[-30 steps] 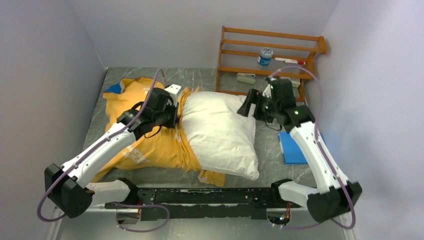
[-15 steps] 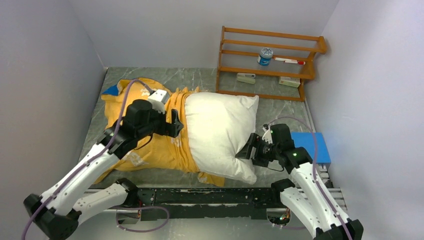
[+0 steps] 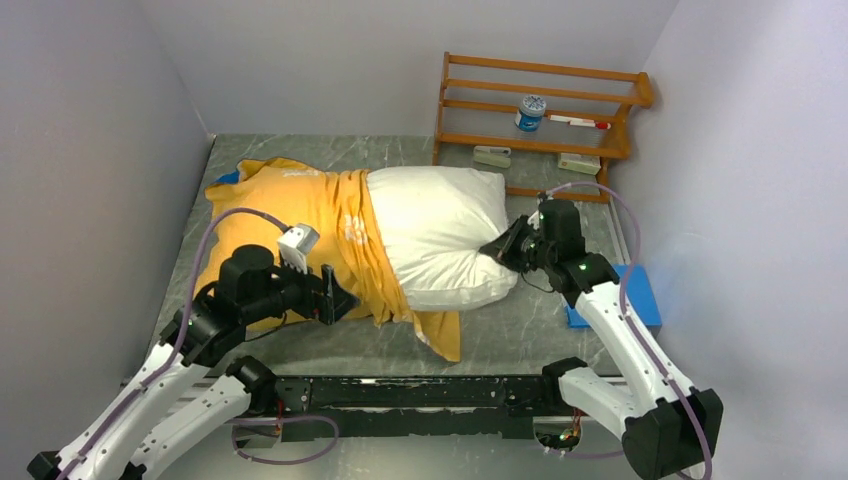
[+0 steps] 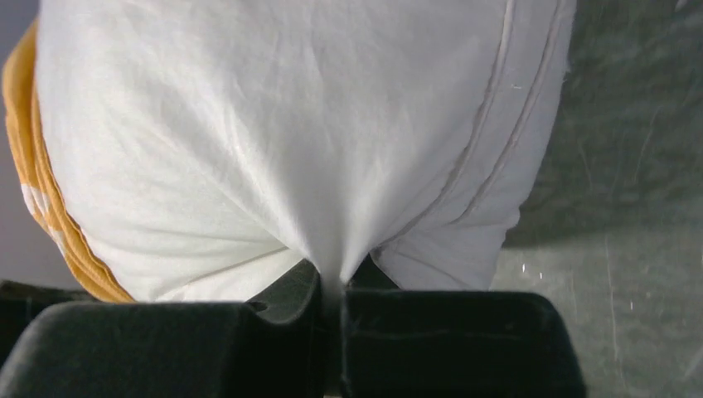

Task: Remove the pillowcase from the pillow
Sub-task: Remove the pillow from the pillowcase.

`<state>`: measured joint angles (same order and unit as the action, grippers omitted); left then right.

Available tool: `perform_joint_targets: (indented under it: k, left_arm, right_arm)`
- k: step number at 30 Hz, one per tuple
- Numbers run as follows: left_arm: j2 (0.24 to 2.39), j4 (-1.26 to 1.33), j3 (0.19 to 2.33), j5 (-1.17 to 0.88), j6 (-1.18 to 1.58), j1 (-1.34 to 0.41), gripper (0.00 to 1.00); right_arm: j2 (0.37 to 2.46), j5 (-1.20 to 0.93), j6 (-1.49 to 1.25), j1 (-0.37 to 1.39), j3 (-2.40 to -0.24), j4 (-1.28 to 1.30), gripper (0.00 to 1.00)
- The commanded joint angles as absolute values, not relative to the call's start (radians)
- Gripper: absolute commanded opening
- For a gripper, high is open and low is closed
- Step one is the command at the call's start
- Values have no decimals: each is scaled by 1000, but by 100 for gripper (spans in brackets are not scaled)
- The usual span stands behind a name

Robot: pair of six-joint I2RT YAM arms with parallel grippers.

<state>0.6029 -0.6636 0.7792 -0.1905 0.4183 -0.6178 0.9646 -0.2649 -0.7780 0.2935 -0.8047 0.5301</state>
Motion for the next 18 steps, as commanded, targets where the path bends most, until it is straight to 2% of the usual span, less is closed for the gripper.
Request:
perform_joint_targets:
  k: [1, 4, 8, 11, 15, 16, 18]
  left_arm:
    - [586, -488, 657, -458, 512, -620, 97]
    - [603, -400, 599, -411, 570, -631, 94]
    - [670, -282, 553, -271, 624, -702, 92]
    - [765, -142, 525, -141, 687, -836, 90]
    - [911, -137, 572, 166, 728, -1027, 86]
    - [941, -147, 587, 234, 739, -1063, 78]
    - [1000, -158, 615, 337, 746, -1117, 48]
  right_arm:
    - [1037, -184, -805, 281, -841, 356, 4]
    - [1113, -322, -761, 282, -836, 343, 4]
    - [1118, -357, -733, 281, -796, 357, 3]
    - [1083, -365, -737, 282, -765, 350, 3]
    - [1053, -360, -737, 280, -760, 361, 4]
    - [1051, -361, -734, 281, -763, 369, 4]
    - [1046, -362, -722, 281, -768, 381, 4]
